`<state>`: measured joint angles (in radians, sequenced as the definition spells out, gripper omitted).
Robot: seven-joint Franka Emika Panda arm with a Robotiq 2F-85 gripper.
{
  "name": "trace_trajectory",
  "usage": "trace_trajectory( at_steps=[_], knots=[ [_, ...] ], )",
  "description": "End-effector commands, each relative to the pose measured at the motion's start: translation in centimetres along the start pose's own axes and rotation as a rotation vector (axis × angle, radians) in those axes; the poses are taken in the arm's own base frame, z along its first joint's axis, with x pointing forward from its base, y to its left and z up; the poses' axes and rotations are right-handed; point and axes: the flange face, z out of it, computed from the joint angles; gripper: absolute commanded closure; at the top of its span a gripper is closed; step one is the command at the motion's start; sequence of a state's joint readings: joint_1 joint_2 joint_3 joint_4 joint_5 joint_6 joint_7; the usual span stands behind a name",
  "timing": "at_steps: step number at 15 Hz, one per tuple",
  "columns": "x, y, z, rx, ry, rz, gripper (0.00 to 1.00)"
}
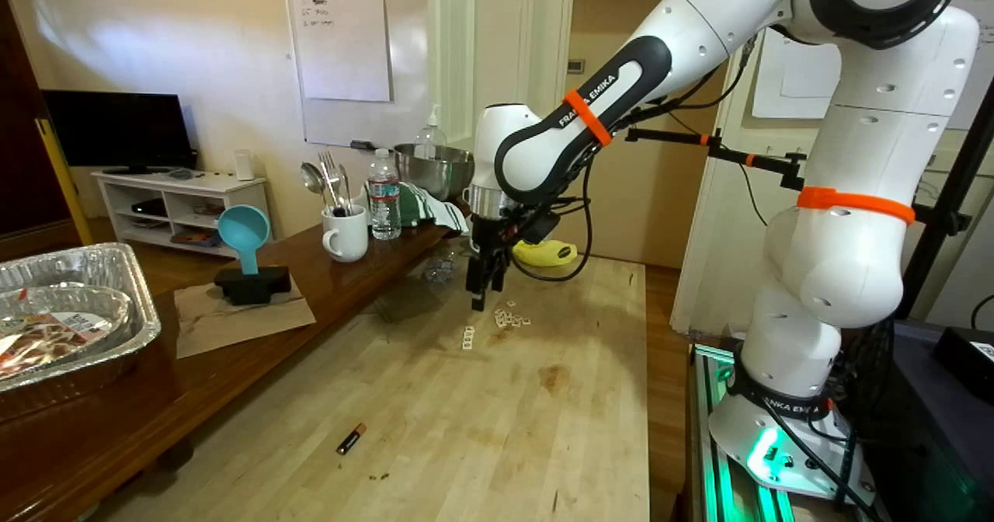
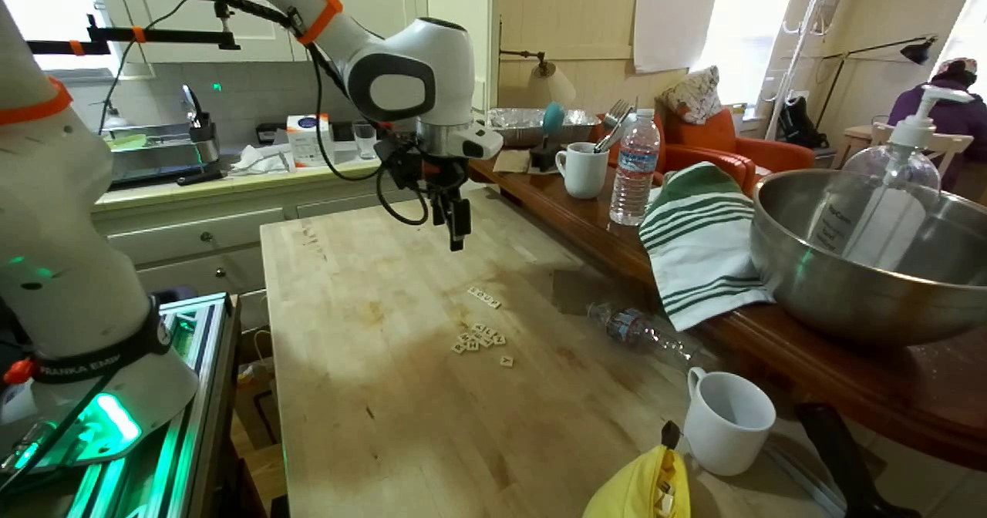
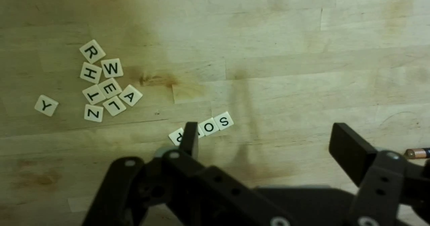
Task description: Move the letter pieces on the table
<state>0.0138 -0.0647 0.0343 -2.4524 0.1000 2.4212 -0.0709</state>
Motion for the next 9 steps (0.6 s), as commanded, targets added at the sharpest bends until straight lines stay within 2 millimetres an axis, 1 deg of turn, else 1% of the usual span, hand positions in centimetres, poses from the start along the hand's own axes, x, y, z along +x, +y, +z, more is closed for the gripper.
trace_trajectory(
  at_steps=[1, 3, 4, 5, 7, 9],
  knots=[
    [1.6, 1.4, 2.0, -0.008, 0.006, -0.114, 0.0],
    [2.2, 2.0, 3.0, -0.036, 0.004, -0.16, 0.0],
    [2.6, 2.2, 3.4, -0.043, 0.02, -0.146, 0.0],
    [1.5, 1.6, 2.2, -0.026, 0.01, -0.123, 0.0],
    [2.0, 1.9, 3.0, -0.034, 0.013, -0.128, 0.0],
    [2.2, 1.9, 3.3, -0.034, 0.01, -0.13, 0.0]
  ],
)
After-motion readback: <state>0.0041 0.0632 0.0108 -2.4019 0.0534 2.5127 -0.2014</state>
